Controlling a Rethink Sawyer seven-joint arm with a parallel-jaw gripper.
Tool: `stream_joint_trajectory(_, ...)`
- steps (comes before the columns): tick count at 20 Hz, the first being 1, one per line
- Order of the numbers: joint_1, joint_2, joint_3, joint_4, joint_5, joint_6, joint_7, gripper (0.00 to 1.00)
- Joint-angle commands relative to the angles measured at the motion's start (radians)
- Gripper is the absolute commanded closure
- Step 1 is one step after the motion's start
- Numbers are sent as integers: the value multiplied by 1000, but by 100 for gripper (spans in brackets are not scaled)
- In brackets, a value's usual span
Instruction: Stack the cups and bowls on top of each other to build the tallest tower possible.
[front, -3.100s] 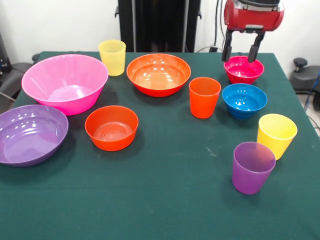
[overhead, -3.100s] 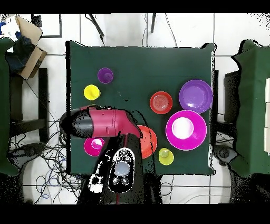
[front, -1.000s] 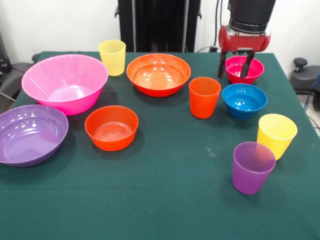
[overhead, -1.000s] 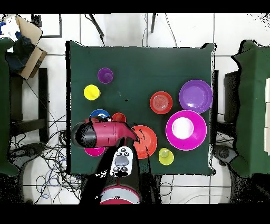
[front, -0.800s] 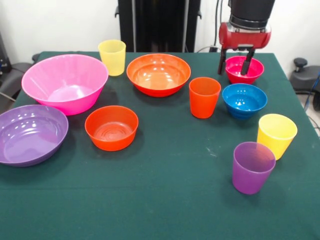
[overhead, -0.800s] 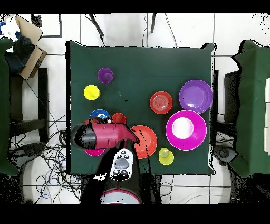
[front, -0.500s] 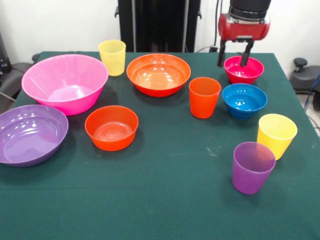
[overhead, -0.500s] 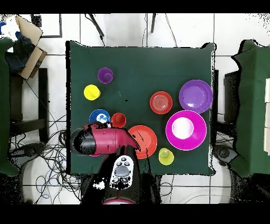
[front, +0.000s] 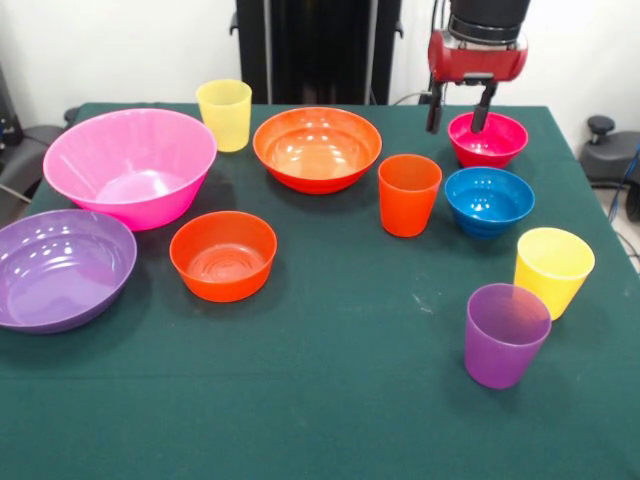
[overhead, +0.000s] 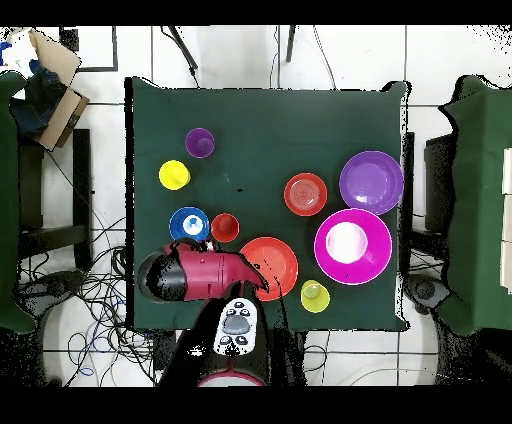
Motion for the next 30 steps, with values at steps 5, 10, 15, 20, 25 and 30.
stream_joint_trajectory(5, -9, 136, 102, 72, -26, -174, 184, 0)
stream_joint_trajectory(10, -4, 154, 105, 87, -24, -207, 190, 0)
stream_joint_trajectory(15, 12, 172, 103, 96, -20, -233, 200, 0)
stream_joint_trajectory(20, 21, 195, 104, 100, -13, -266, 210, 0)
stream_joint_trajectory(25, 36, 93, 102, 139, 8, -182, 210, 0)
stream_joint_trajectory(30, 70, -71, 73, 188, 37, -35, 204, 0)
